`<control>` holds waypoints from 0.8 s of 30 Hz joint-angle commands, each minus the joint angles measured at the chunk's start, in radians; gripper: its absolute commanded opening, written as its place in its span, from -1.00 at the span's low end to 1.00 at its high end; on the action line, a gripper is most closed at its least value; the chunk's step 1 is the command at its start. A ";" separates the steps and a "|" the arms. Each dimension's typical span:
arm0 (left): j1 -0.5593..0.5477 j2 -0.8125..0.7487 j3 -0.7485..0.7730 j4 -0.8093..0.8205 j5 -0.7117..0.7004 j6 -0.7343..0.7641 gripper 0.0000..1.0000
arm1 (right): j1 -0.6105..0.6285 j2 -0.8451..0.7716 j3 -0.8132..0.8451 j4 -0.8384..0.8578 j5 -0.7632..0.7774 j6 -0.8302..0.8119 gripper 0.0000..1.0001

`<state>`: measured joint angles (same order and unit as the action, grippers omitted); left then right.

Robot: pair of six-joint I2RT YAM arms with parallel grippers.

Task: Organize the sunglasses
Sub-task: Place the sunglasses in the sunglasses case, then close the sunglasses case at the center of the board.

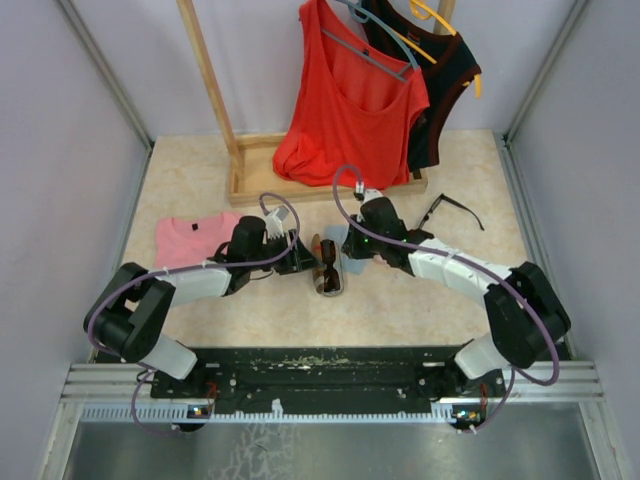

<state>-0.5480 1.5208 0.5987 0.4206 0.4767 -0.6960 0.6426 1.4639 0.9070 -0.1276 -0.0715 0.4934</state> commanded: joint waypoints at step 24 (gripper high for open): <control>-0.034 0.011 0.062 -0.015 -0.009 0.020 -0.08 | -0.026 0.237 -0.031 0.134 -0.097 0.028 -1.00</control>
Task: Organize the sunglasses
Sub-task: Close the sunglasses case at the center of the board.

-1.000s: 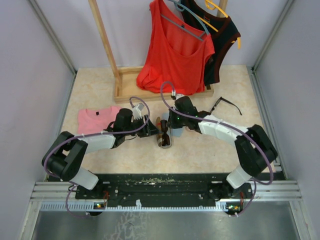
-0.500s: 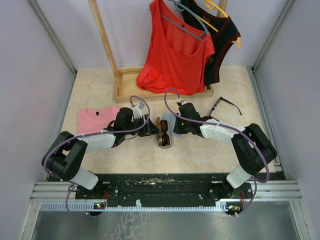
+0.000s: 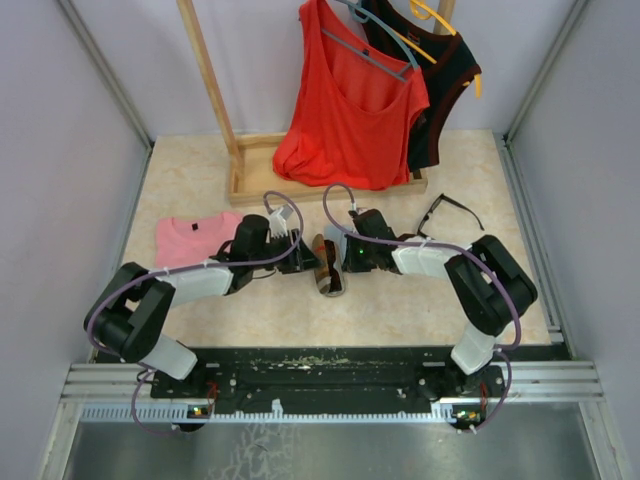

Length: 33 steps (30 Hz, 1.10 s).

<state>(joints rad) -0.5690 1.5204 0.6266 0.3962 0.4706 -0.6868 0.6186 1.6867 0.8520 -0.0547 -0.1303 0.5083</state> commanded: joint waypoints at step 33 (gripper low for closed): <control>-0.029 0.136 0.027 0.041 -0.031 0.003 -0.28 | -0.002 -0.053 -0.006 0.087 -0.013 0.024 -1.00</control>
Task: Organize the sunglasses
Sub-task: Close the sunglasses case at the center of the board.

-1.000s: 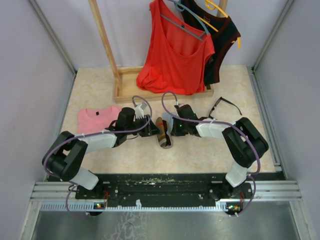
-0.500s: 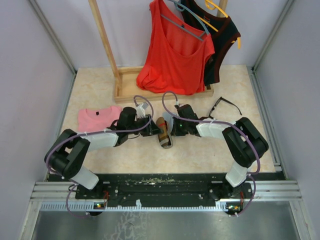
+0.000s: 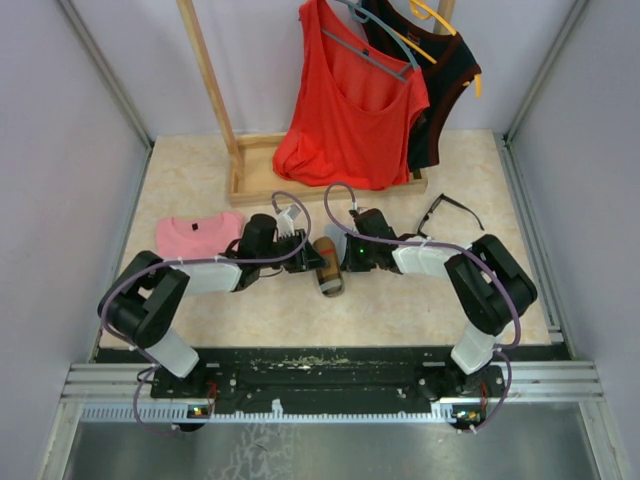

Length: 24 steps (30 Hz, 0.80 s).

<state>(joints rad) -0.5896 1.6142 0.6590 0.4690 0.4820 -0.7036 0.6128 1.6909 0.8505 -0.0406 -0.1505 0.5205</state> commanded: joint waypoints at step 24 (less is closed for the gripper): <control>-0.003 -0.258 0.008 -0.419 -0.361 0.078 0.10 | 0.076 -0.184 -0.006 -0.118 0.181 -0.025 -0.94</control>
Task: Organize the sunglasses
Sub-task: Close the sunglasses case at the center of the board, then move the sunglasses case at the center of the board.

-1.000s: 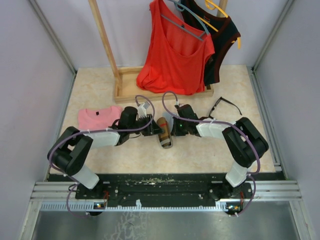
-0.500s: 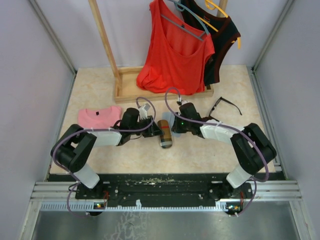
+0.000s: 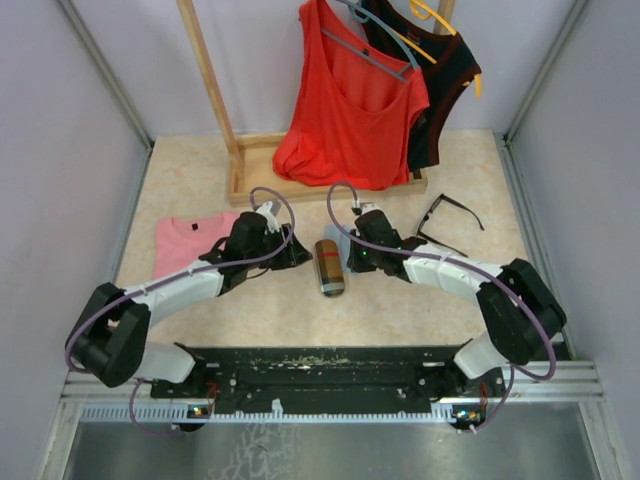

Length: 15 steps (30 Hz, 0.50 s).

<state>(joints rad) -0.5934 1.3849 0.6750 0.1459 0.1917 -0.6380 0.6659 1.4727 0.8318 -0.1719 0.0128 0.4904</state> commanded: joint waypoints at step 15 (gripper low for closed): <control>0.000 0.068 0.009 -0.047 -0.003 -0.010 0.21 | 0.054 0.114 0.092 -0.012 0.109 0.032 -0.51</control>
<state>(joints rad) -0.5934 1.4143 0.6434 0.0761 0.1661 -0.6369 0.7025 1.5757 0.8547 -0.1951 0.0807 0.5087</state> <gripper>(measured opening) 0.612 0.244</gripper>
